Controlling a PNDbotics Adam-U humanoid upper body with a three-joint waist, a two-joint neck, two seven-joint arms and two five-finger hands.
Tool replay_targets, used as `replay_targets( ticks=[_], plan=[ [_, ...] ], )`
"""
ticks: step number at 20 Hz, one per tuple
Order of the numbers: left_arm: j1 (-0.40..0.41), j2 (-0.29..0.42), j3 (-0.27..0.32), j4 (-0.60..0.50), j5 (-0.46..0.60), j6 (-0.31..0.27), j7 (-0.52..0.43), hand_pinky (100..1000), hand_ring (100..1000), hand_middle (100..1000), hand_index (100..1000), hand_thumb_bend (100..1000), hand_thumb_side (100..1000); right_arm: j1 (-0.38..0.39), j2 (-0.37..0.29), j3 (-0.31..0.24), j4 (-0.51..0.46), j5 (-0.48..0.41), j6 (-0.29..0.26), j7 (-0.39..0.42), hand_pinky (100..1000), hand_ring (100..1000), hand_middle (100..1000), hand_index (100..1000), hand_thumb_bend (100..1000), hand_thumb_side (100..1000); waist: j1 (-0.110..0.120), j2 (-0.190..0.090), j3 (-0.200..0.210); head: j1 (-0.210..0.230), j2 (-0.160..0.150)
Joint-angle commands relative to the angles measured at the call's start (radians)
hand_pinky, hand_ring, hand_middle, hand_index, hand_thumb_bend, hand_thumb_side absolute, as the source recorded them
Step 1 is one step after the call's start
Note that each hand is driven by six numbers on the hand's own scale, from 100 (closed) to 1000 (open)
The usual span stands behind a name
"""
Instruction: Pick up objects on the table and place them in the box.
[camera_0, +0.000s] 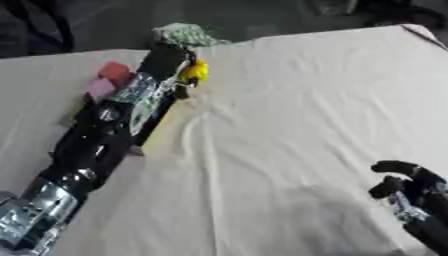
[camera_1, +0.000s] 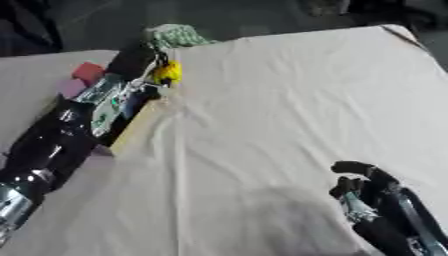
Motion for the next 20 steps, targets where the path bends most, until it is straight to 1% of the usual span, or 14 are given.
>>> replay_targets(
  ticks=[1, 4, 7, 9, 12, 16, 20],
  plan=[
    [-0.017, 0.056, -0.01, -0.076, 0.085, 0.005, 0.005, 744, 548, 354, 488, 100, 135, -0.002, -0.007, -0.008, -0.012, 0.005, -0.003, -0.001, 623, 586, 724, 771, 100, 369, -0.004, -0.024, 0.005, -0.014, 0.007],
    [-0.013, 0.106, -0.027, -0.165, 0.146, -0.001, -0.075, 752, 562, 362, 497, 100, 135, 0.002, -0.011, -0.011, -0.01, 0.009, -0.005, -0.004, 623, 586, 724, 771, 100, 364, 0.0, -0.032, 0.018, -0.03, 0.014],
    [0.004, 0.157, -0.032, -0.247, 0.165, -0.006, -0.172, 753, 575, 374, 509, 112, 134, 0.008, -0.017, -0.016, -0.007, 0.013, -0.006, -0.008, 623, 586, 724, 771, 100, 364, 0.007, -0.041, 0.033, -0.044, 0.02],
    [0.023, 0.184, -0.028, -0.285, 0.176, -0.005, -0.229, 754, 579, 379, 514, 117, 136, 0.014, -0.023, -0.018, -0.005, 0.016, -0.007, -0.011, 623, 586, 724, 771, 100, 366, 0.012, -0.046, 0.045, -0.051, 0.023],
    [0.064, 0.216, -0.022, -0.328, 0.197, 0.0, -0.292, 755, 591, 397, 534, 130, 139, 0.024, -0.031, -0.022, -0.003, 0.02, -0.007, -0.014, 623, 586, 724, 771, 100, 371, 0.019, -0.054, 0.063, -0.062, 0.031],
    [0.116, 0.238, -0.011, -0.352, 0.195, 0.026, -0.324, 756, 605, 424, 554, 151, 141, 0.035, -0.039, -0.026, 0.0, 0.025, -0.007, -0.019, 623, 586, 724, 771, 100, 365, 0.022, -0.064, 0.081, -0.075, 0.045],
    [0.153, 0.243, 0.008, -0.32, 0.173, 0.067, -0.313, 759, 618, 435, 568, 166, 144, 0.042, -0.043, -0.028, 0.001, 0.027, -0.007, -0.022, 623, 586, 725, 771, 100, 368, 0.022, -0.069, 0.093, -0.079, 0.054]
  ],
)
